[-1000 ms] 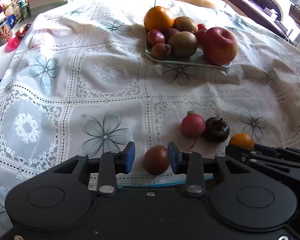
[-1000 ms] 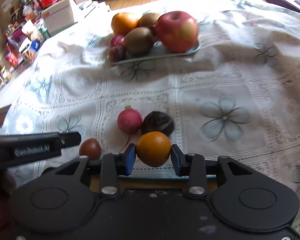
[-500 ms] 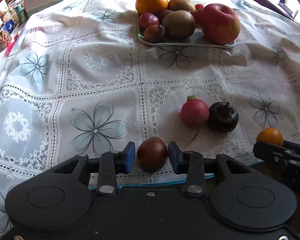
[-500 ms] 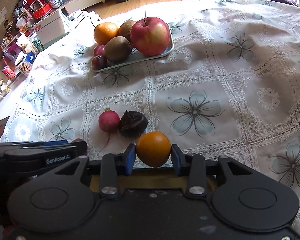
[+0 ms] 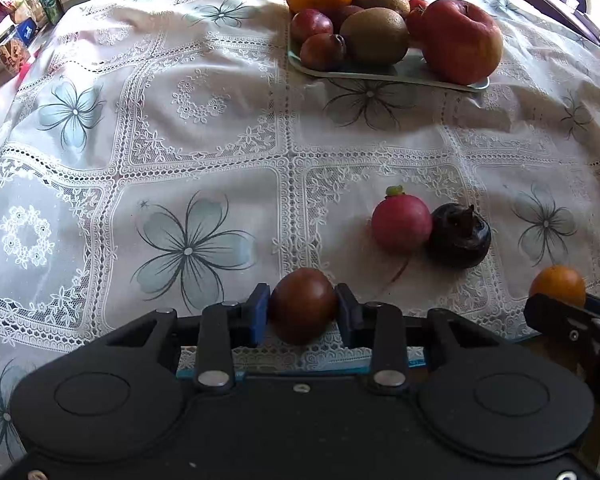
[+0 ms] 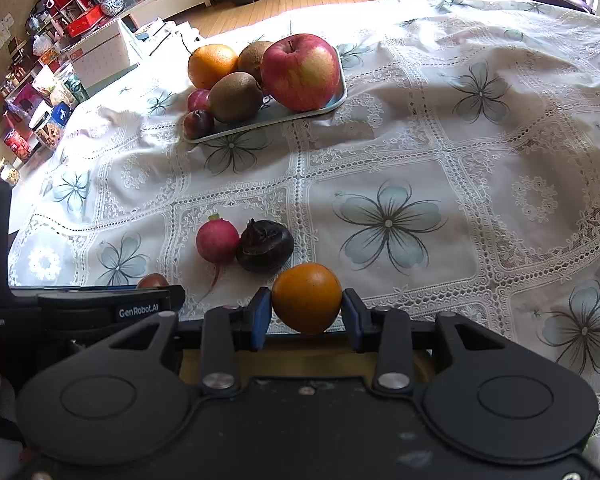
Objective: Organize fruits
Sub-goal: 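Carry the plum and orange over the gold tray and open both grippers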
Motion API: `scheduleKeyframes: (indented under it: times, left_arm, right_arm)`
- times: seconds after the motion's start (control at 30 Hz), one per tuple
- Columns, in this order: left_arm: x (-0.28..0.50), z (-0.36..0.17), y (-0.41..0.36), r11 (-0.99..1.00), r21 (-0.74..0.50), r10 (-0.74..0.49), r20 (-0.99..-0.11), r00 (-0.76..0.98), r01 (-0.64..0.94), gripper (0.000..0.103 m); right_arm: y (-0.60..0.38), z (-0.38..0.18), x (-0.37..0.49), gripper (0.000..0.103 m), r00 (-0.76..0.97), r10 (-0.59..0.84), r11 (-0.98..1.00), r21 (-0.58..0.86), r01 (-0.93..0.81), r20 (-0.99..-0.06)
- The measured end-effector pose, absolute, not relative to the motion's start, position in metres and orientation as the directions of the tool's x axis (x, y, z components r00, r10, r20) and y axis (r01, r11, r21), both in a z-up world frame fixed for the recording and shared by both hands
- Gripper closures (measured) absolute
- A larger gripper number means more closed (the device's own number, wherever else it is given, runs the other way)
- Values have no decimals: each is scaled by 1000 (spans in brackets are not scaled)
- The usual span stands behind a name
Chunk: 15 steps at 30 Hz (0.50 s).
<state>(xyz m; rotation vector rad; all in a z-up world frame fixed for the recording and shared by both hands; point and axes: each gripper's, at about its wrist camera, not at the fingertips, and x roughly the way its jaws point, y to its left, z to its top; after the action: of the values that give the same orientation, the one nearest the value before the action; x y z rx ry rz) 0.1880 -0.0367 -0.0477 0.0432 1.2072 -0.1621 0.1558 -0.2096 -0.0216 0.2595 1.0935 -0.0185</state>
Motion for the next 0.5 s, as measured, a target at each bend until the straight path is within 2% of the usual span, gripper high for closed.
scheduleKeyframes:
  times: [0.2, 0.5]
  left_arm:
    - [179, -24, -36, 990, -58, -105, -918, 382, 132, 59]
    - [125, 26, -36, 976, -115, -185, -886, 425, 186, 59]
  right_arm:
    - [-211, -12, 152, 63, 483, 114, 968, 206, 142, -868]
    - [-214, 24, 114, 63, 546, 156, 965, 244, 93, -823]
